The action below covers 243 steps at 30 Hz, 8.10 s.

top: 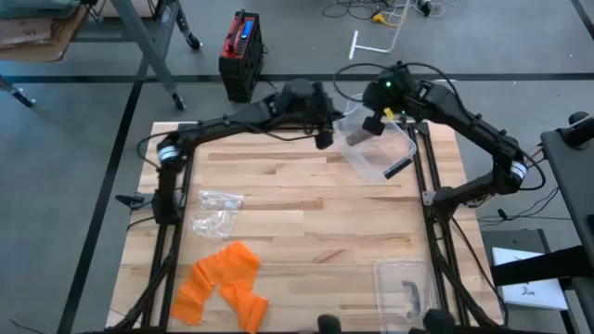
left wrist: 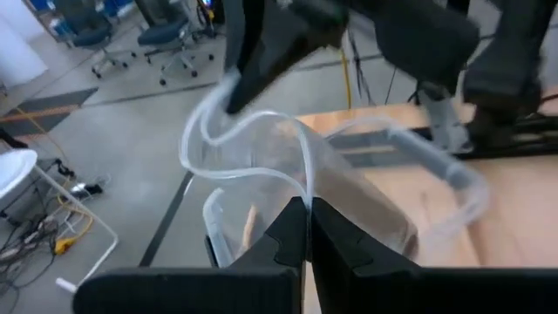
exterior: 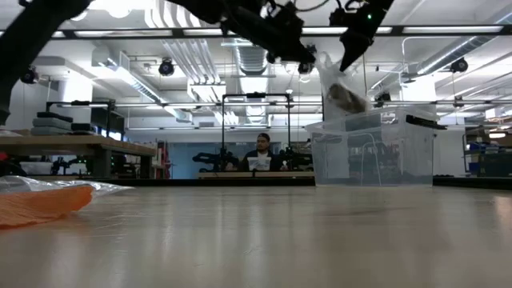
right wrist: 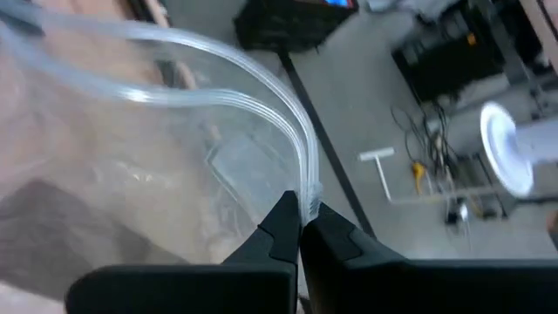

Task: Roll bandage
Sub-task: Put the zip bag with the brown bandage into the transparent bin, then roll the orange bandage on the table

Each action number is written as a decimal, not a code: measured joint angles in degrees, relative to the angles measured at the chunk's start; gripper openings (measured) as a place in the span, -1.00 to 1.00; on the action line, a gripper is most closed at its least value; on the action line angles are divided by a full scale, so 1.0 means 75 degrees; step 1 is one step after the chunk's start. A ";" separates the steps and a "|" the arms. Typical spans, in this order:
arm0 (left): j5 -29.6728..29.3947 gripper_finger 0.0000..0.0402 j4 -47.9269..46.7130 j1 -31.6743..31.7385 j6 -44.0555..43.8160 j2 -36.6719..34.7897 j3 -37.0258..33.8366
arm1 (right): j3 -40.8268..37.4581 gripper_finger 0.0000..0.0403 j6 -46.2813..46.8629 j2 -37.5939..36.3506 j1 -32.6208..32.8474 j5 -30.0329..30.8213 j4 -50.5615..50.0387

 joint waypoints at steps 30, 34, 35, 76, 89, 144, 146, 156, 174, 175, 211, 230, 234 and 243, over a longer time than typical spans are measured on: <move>0.0201 -1.00 -0.2735 0.0468 0.0279 0.1875 0.3230 | -0.1572 -0.93 0.0988 0.0044 -0.1493 -0.1005 0.1556; 0.0481 -1.00 -0.2570 0.0467 0.0114 0.2006 0.2430 | -0.1790 -0.96 0.0991 0.0159 -0.1536 -0.0947 0.1516; 0.0479 -1.00 -0.2518 0.0451 0.0110 0.2034 0.2232 | -0.1854 -0.96 0.0998 0.0174 -0.1535 -0.0952 0.1547; -0.0250 -1.00 -0.0907 0.0544 -0.1649 0.2003 0.0915 | -0.1469 0.03 0.2967 0.0411 -0.1627 -0.2093 0.0399; -0.0219 -0.37 -0.1355 0.0541 -0.1761 0.1923 0.0918 | -0.1746 -0.29 0.3796 0.1603 -0.1624 -0.2212 0.0962; 0.0764 -0.27 0.0943 -0.0593 -0.1775 -0.5311 -0.6252 | -0.1012 -0.83 0.3730 0.2127 -0.1087 -0.2552 0.1463; 0.0762 -0.28 0.1028 -0.0744 -0.1770 -0.5443 -0.6290 | -0.1019 -0.84 0.3730 0.2087 -0.1065 -0.2551 0.1459; 0.0759 -0.25 0.0753 -0.1471 -0.1765 -0.5834 -0.6329 | -0.1003 -0.86 0.3698 0.1297 -0.0878 -0.2544 0.1236; 0.0745 -0.41 0.0441 -0.3376 -0.2120 -0.6141 -0.6327 | -0.1759 -0.88 0.4524 -0.0423 0.2785 -0.1438 0.1220; 0.0736 -0.42 0.0450 -0.3519 -0.2183 -0.6149 -0.6327 | -0.1821 -0.88 0.4652 -0.0443 0.3058 -0.1330 0.1267; -0.3105 -0.54 -0.0168 -0.8709 -0.7839 -0.4374 -0.6382 | -0.1994 -0.74 0.6469 0.3635 0.8916 0.0200 0.6736; -0.4659 -0.56 -0.6136 -0.8098 -1.2614 -0.4635 -0.6384 | -0.1397 -0.55 0.4040 0.3757 0.8795 0.1057 0.6586; -0.4048 -0.43 -0.6570 -0.7425 -1.3104 -0.4659 -0.6670 | -0.2061 -0.39 0.4246 0.3239 0.8795 0.1265 0.6688; -0.2681 -0.18 -0.5176 -0.6699 -1.1338 -0.4661 -0.7497 | -0.3319 -0.10 0.5064 0.2490 0.8844 0.1131 0.6758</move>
